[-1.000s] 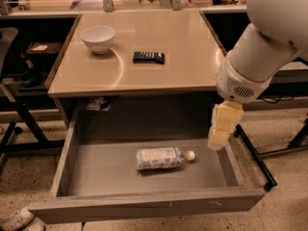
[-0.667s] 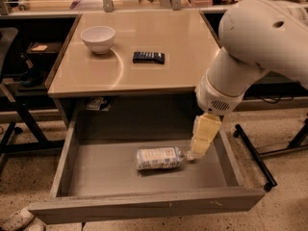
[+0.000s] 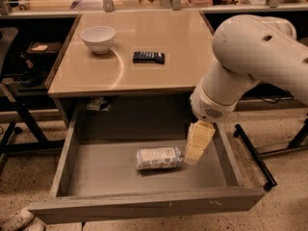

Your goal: Pick blue plastic bottle from top drawer and place on counter

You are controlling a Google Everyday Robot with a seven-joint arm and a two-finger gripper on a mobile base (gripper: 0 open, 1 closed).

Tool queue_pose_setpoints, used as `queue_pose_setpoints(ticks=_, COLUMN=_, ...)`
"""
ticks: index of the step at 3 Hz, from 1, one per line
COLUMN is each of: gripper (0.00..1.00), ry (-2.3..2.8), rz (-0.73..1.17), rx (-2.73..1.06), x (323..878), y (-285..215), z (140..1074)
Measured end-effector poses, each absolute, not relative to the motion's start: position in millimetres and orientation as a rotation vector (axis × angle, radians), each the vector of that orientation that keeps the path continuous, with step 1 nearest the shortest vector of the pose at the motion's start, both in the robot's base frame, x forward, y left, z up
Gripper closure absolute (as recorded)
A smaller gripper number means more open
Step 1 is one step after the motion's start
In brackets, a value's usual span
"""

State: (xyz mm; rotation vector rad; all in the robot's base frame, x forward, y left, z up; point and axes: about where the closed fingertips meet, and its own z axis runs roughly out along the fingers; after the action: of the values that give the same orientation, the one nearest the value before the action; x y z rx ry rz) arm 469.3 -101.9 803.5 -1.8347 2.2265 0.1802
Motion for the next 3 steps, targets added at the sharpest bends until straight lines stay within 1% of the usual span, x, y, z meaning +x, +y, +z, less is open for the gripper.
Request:
queue_pose_setpoints(ticks=1, gripper=0.0, ry=2.214, rz=0.249, rx=-1.836, x=474.8, y=-72.9, z=763.4)
queue_pose_setpoints(ticks=2, gripper=0.0, ry=2.192, rz=0.285, rx=-1.82, x=486.8, y=-55.0, z=726.4)
queue_pose_setpoints(ticks=3, gripper=0.0, ry=2.201, rz=0.339, rx=-1.757, x=499.8, y=-35.3, z=668.6)
